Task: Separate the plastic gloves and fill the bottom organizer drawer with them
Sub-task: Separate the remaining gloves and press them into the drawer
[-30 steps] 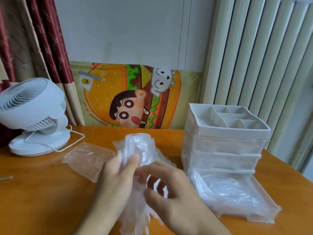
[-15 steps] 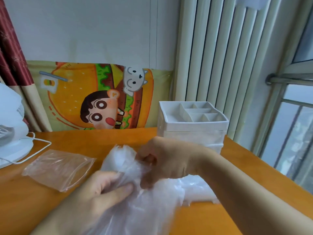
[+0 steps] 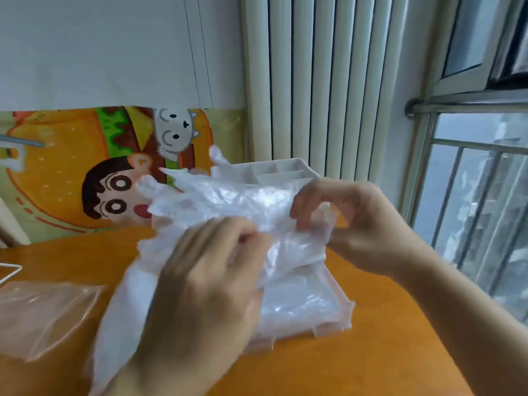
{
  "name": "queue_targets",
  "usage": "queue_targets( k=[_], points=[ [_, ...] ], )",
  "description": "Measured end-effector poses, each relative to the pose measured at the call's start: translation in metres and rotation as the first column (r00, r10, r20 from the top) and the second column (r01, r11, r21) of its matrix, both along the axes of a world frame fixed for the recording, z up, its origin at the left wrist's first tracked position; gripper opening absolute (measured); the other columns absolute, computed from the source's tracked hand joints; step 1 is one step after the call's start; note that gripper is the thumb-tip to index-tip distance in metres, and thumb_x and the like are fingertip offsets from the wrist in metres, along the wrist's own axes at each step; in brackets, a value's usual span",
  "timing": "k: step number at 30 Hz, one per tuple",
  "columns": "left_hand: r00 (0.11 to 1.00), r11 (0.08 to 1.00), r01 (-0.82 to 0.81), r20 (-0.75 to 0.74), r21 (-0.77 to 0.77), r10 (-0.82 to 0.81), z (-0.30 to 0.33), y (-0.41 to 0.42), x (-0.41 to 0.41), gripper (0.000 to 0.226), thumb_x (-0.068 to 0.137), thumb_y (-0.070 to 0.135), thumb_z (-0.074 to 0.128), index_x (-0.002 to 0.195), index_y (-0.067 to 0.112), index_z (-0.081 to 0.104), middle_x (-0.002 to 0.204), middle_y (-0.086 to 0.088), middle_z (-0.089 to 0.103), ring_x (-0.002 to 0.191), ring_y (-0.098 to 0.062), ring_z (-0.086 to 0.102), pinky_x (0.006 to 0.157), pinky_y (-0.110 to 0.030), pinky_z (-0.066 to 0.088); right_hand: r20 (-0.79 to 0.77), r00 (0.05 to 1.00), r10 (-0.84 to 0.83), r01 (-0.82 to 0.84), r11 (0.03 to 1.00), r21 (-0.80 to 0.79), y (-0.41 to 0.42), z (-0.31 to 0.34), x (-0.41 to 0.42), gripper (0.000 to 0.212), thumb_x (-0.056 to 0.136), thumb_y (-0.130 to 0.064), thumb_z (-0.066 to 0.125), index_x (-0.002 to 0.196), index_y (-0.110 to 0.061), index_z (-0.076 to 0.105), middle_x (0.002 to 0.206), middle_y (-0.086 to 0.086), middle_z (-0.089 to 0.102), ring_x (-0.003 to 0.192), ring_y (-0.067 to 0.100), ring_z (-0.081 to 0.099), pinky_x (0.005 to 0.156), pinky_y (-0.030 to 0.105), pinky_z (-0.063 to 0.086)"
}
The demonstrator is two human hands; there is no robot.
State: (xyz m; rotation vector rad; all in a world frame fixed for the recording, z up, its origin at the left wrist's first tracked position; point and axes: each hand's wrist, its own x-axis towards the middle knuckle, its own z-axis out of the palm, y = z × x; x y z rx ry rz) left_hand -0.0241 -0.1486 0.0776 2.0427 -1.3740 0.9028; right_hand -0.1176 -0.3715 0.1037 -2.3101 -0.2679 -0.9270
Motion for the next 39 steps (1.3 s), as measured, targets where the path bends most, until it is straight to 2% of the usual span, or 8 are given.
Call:
queue_targets(
  k=[6,13,17,23,28,33,36,39],
  points=[
    [0.94,0.911,0.093,-0.338,0.401,0.053,-0.065,-0.058,-0.002,0.028,0.086,0.022,0.064,0.11,0.034,0.056,0.114,0.019,0.045,0.108,-0.007,0.051,0.089,-0.023,0.048,-0.323,0.912,-0.253,0.191,0.959,-0.21,-0.041,-0.094,0.001,0.037,0.09,0.0,0.063,0.088,-0.035,0.076,0.096,-0.021,0.077,0.095,-0.002,0.07,0.08,0.022,0.057],
    [0.56,0.849,0.248,-0.784,0.467,0.267,-0.062,-0.071,0.017,0.053,0.096,0.074,0.037,0.126,0.037,0.06,0.131,0.029,0.047,0.12,0.002,0.053,0.102,-0.024,0.04,-0.439,0.832,-0.339,0.142,0.896,-0.422,-0.055,-0.109,0.016,0.052,0.082,0.007,0.061,0.115,-0.029,0.076,0.11,-0.013,0.074,0.096,0.011,0.069,0.075,0.034,0.062],
    [0.695,0.766,0.109,-0.6,0.633,0.397,-0.071,-0.085,0.034,0.038,0.105,0.041,0.042,0.138,0.031,0.057,0.142,0.011,0.046,0.123,-0.014,0.054,0.107,-0.033,0.045,-0.462,0.808,-0.367,0.11,0.863,-0.493,-0.058,-0.102,0.028,0.049,0.083,0.008,0.061,0.117,-0.024,0.077,0.114,-0.005,0.073,0.099,0.02,0.068,0.08,0.039,0.062],
    [0.75,0.604,-0.036,-0.378,0.796,0.542,-0.068,-0.104,0.039,0.046,0.09,0.057,0.065,0.126,0.028,0.064,0.12,0.0,0.067,0.105,-0.023,0.066,0.093,-0.038,0.057,-0.572,0.667,-0.478,0.045,0.792,-0.609,-0.058,-0.098,0.036,0.037,0.085,0.006,0.06,0.104,-0.021,0.076,0.099,-0.002,0.069,0.082,0.021,0.064,0.058,0.03,0.052],
    [0.807,0.532,-0.09,-0.251,0.842,0.534,-0.067,-0.11,0.04,0.039,0.092,0.056,0.066,0.11,0.022,0.068,0.104,-0.002,0.067,0.094,-0.026,0.066,0.082,-0.037,0.058,-0.705,0.524,-0.479,0.014,0.832,-0.555,-0.048,-0.075,0.034,0.057,0.086,-0.013,0.046,0.137,-0.022,0.069,0.138,-0.005,0.067,0.118,0.024,0.067,0.091,0.04,0.063],
    [0.819,0.534,-0.073,-0.255,0.842,0.514,-0.069,-0.117,0.037,0.005,0.098,0.021,0.06,0.098,0.018,0.064,0.095,-0.008,0.065,0.095,-0.027,0.068,0.073,-0.036,0.053,-0.632,0.61,-0.479,0.149,0.852,-0.502,-0.025,-0.071,0.047,0.051,0.083,-0.028,0.04,0.109,-0.003,0.075,0.111,0.012,0.077,0.107,0.034,0.072,0.087,0.05,0.065],
    [0.783,0.566,-0.047,-0.321,0.823,0.532,-0.081,-0.121,0.04,0.004,0.097,0.017,0.059,0.101,0.016,0.061,0.108,-0.009,0.064,0.104,-0.028,0.064,0.086,-0.037,0.053,-0.694,0.511,-0.507,0.129,0.844,-0.521,-0.004,-0.079,0.053,0.029,0.101,-0.028,0.056,0.117,-0.013,0.074,0.114,0.008,0.072,0.109,0.028,0.065,0.087,0.043,0.063],
    [0.722,0.561,0.014,-0.397,0.828,0.567,-0.092,-0.119,0.044,0.051,0.102,0.019,0.056,0.151,0.018,0.043,0.158,-0.012,0.033,0.147,-0.033,0.032,0.119,-0.044,0.035,-0.779,0.368,-0.507,0.035,0.845,-0.533,0.001,-0.084,0.055,0.037,0.103,-0.028,0.065,0.135,-0.01,0.064,0.127,0.012,0.067,0.111,0.03,0.066,0.092,0.037,0.056]
  ],
)
